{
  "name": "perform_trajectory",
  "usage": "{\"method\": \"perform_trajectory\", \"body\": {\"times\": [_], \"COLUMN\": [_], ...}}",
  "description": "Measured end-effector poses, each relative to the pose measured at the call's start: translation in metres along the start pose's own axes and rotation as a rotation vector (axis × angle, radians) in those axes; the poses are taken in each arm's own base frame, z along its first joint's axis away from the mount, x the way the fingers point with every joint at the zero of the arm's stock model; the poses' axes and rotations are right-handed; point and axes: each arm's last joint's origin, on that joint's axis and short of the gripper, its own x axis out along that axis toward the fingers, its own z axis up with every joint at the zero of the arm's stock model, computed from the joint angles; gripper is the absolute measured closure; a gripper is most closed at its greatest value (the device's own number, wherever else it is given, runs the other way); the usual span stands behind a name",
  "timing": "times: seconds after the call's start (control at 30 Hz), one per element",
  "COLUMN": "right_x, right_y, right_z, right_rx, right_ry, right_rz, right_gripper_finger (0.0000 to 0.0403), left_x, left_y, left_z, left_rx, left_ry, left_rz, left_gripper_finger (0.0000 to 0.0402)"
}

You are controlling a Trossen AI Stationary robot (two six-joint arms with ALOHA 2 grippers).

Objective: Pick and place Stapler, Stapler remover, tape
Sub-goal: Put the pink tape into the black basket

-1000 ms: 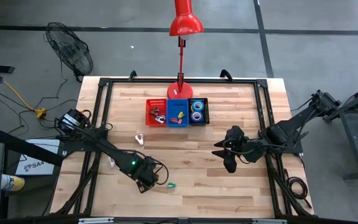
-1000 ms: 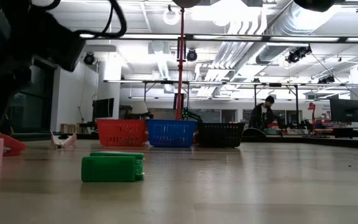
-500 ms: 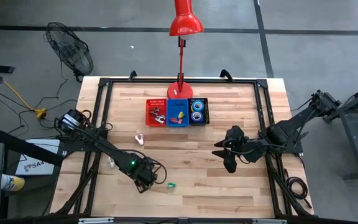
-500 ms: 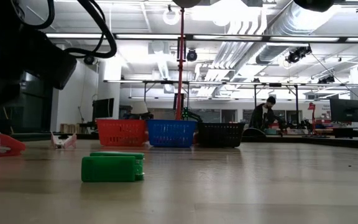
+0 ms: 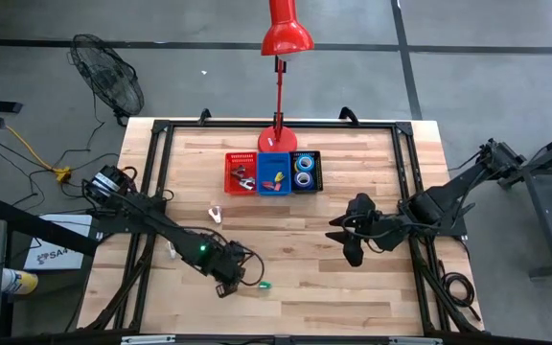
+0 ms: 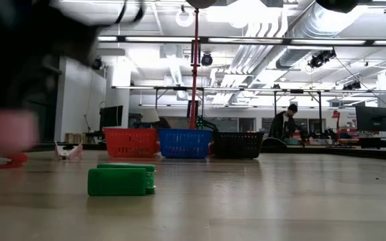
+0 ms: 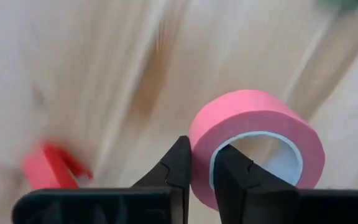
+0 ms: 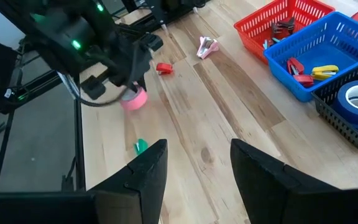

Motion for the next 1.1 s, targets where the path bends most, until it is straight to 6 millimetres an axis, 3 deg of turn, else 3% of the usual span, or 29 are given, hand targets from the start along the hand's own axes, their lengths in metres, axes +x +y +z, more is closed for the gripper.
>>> {"method": "perform_trajectory", "body": {"times": [0.27,0.5,0.77,1.1], "right_x": [0.026,0.045,0.053,0.052], "right_y": [0.019,0.044,0.058,0.061], "right_z": [-0.005,0.001,0.005,0.008], "right_rx": [-0.065,-0.178,-0.267,-0.258], "right_ry": [-0.020,-0.180,-0.278,-0.302], "right_rz": [0.068,0.230,0.353,0.407], "right_gripper_finger": [0.0236,0.0236,0.0236,0.0236], "left_x": [-0.071,-0.124,-0.158,-0.174], "left_y": [-0.013,-0.031,-0.047,-0.053], "left_z": [0.034,0.055,0.069,0.080], "left_rx": [0.158,0.363,0.485,0.489], "left_ry": [-0.506,-0.750,-0.951,-1.107], "left_rz": [0.108,0.177,0.195,0.214], "left_gripper_finger": [0.0366,0.0366,0.0366,0.0366]}}
